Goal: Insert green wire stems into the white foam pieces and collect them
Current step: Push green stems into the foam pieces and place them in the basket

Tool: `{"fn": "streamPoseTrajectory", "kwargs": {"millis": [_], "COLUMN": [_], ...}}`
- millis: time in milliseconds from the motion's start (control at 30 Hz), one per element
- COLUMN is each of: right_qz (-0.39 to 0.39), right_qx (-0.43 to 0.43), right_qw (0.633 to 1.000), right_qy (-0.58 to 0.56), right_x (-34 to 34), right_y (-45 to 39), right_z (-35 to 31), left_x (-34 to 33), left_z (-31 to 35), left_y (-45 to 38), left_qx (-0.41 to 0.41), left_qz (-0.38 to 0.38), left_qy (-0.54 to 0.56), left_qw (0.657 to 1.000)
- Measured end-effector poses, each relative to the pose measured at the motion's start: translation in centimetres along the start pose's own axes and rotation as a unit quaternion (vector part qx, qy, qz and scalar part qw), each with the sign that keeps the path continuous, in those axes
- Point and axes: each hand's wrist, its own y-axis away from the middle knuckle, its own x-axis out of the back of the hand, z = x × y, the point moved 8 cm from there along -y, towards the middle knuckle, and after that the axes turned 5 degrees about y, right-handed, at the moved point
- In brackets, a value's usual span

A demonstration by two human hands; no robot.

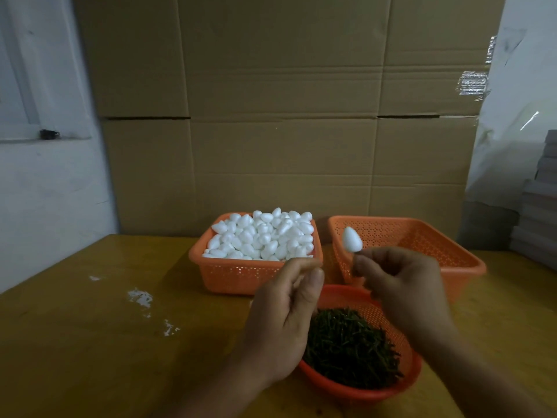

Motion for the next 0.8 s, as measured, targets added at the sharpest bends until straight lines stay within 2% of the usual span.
{"fn": "streamPoseTrajectory", "kwargs": {"millis": [100,167,267,467,667,800], "right_qz": [0.027,0.021,0.0,-0.121,-0.131,-0.108], "right_qx": [-0.024,-0.039,-0.072,-0.092,-0.102,-0.102], "right_qw": [0.986,0.954,0.912,0.861,0.844,0.841], "right_qy": [0.162,0.296,0.403,0.486,0.51,0.521], "right_x": [2.1,3.1,3.9,2.7,2.7,3.3], "right_y": [-4.4,-6.9,-9.5,-11.5,-11.4,-11.1], "right_z": [2.8,4.4,6.5,8.2,7.8,7.2], "left_x": [-0.3,-0.6,-0.8,-1.3,-1.6,-1.8], "left_z": [-0.3,-0.6,-0.6,-0.3,-0.2,-0.1], "left_y": [0.1,0.2,0.3,0.4,0.6,0.8], "left_qx": [0.004,0.012,0.004,-0.016,-0.027,-0.037], "left_qz": [-0.013,-0.029,-0.047,-0.058,-0.07,-0.069], "left_qy": [-0.027,-0.037,-0.058,-0.079,-0.098,-0.121], "left_qw": [1.0,0.999,0.997,0.995,0.992,0.99]}}
